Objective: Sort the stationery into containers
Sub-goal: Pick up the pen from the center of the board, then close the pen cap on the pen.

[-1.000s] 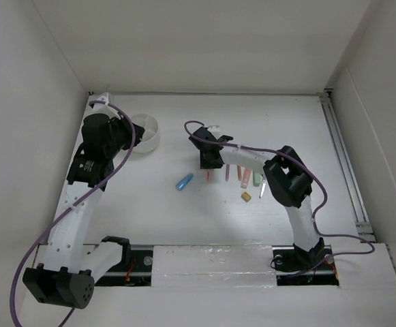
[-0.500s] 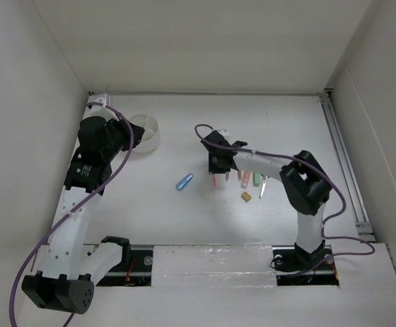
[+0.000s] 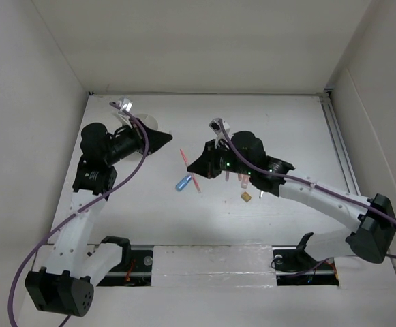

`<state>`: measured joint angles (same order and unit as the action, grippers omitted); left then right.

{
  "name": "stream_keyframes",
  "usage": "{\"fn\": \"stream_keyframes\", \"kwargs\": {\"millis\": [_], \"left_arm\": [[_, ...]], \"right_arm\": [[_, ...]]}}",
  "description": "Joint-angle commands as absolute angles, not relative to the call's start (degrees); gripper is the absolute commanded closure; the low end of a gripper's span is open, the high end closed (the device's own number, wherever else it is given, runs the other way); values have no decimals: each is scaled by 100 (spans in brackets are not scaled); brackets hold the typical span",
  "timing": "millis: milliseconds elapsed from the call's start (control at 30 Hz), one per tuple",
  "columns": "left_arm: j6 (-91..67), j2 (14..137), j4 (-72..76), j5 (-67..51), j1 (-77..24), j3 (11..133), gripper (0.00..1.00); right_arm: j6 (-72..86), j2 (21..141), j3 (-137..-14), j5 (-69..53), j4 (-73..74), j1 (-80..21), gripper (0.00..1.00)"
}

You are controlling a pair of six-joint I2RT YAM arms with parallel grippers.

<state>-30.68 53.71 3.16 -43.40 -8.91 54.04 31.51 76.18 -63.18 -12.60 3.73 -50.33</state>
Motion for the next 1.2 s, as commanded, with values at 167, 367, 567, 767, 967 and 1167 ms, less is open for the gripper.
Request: {"fn": "stream_keyframes", "kwargs": {"millis": [167, 367, 567, 767, 967, 1167], "left_arm": [[-3656, 5027, 1837, -5168, -879, 5072, 100], [-3972, 4975, 1951, -4476, -879, 4939, 100], [-4543, 4975, 2486, -4210, -879, 4624, 100], [-5001, 5027, 3085, -4210, -879, 4377, 100], [-5106, 5027, 3190, -4210, -879, 4430, 100], [-5106, 5027, 3409, -4351, -879, 4377, 100]], "right_arm": [[3735, 7427, -5504, -2171, -1703, -5167, 100], [4148, 7076, -4992, -1750, -2838, -5449, 100], [4210, 6768, -4721, -818, -3286, -5870, 100], [4263, 6960, -4834, -537, -3489, -5871, 100], [4263, 7189, -4948, -483, -3682, -5871, 100], [4263, 7304, -5080, -483, -3735, -5924, 100]]}}
